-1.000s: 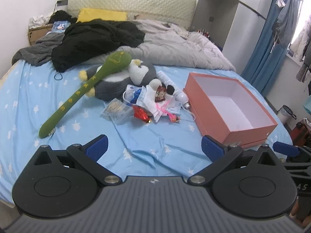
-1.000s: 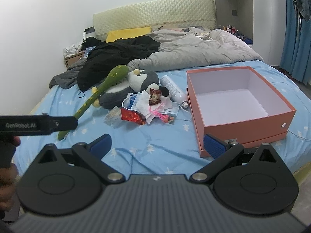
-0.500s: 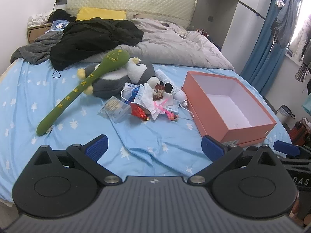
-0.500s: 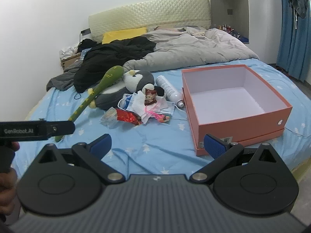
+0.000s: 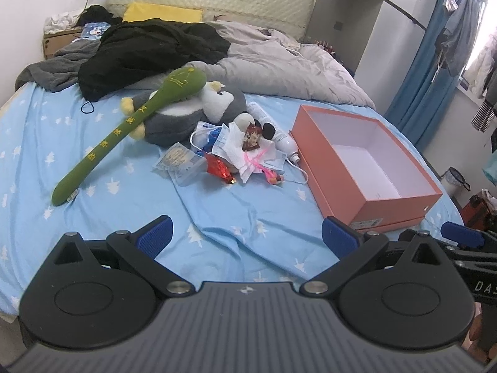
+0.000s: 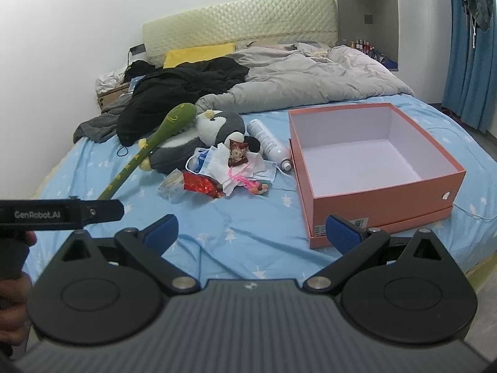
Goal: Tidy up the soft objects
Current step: 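Move both tools toward the pile of items beside the penguin plush, then grasp the red candy wrapper with the left tool while the right tool grasps the pink feathered bird, then carry the red wrapper and pink bird over the pink box with both tools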
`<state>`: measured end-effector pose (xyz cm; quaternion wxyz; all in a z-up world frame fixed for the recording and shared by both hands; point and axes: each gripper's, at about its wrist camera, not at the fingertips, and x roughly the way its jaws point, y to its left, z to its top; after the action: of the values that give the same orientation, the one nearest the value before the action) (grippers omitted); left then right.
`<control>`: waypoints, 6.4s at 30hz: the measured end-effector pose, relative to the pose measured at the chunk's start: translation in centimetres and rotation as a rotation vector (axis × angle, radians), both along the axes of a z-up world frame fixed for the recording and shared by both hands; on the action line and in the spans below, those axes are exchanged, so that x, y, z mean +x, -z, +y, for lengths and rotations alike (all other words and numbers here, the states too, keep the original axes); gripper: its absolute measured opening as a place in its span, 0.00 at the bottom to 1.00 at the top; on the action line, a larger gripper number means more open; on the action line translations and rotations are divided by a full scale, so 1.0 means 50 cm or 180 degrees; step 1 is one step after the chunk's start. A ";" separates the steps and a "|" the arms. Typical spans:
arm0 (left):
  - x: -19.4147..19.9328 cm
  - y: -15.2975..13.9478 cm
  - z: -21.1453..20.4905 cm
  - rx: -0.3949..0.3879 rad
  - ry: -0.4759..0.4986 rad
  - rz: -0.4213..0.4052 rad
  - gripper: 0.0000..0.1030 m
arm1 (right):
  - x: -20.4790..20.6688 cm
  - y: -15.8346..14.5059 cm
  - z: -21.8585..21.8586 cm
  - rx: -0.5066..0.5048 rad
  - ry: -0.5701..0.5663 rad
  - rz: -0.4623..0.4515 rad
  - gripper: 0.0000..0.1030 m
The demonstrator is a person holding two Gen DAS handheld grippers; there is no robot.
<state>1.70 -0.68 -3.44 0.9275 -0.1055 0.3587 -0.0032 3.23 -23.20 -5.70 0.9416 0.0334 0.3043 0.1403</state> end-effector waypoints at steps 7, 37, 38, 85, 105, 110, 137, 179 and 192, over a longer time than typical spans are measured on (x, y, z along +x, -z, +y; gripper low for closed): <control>0.020 0.006 0.004 -0.0034 -0.0008 0.0082 1.00 | 0.008 0.010 -0.008 0.0044 0.0024 0.0098 1.00; 0.131 0.072 0.029 0.0221 -0.0112 -0.0055 1.00 | 0.101 0.079 0.006 -0.0002 0.0013 0.0388 1.00; 0.141 0.077 0.031 0.0251 -0.0104 -0.0038 1.00 | 0.109 0.083 0.008 0.0039 0.0001 0.0411 1.00; 0.616 0.420 0.145 -0.0781 -0.0328 0.0880 0.32 | 0.589 0.360 0.172 -0.0494 -0.0408 0.0858 0.42; 0.518 0.335 0.133 -0.0590 -0.0237 0.0917 0.25 | 0.519 0.305 0.165 -0.0356 -0.0439 0.1220 0.42; 0.467 0.333 0.111 -0.0405 -0.0149 0.0664 0.25 | 0.485 0.322 0.141 -0.0276 -0.0467 0.0979 0.42; 0.311 0.172 0.040 -0.0289 0.0003 0.0304 0.25 | 0.333 0.143 0.060 -0.0059 -0.0375 0.0381 0.42; 0.587 0.007 -0.374 -0.0203 0.1298 0.0139 0.25 | 0.431 -0.013 -0.331 -0.0190 0.0670 0.0076 0.42; 0.656 0.163 -0.469 0.0003 0.1465 0.0796 0.25 | 0.467 0.147 -0.395 -0.0249 0.0758 0.0770 0.43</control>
<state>34.50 -24.12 -11.58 0.8508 -0.0203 0.4851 -0.2008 26.59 -42.95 -13.04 0.9086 0.0492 0.4145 0.0107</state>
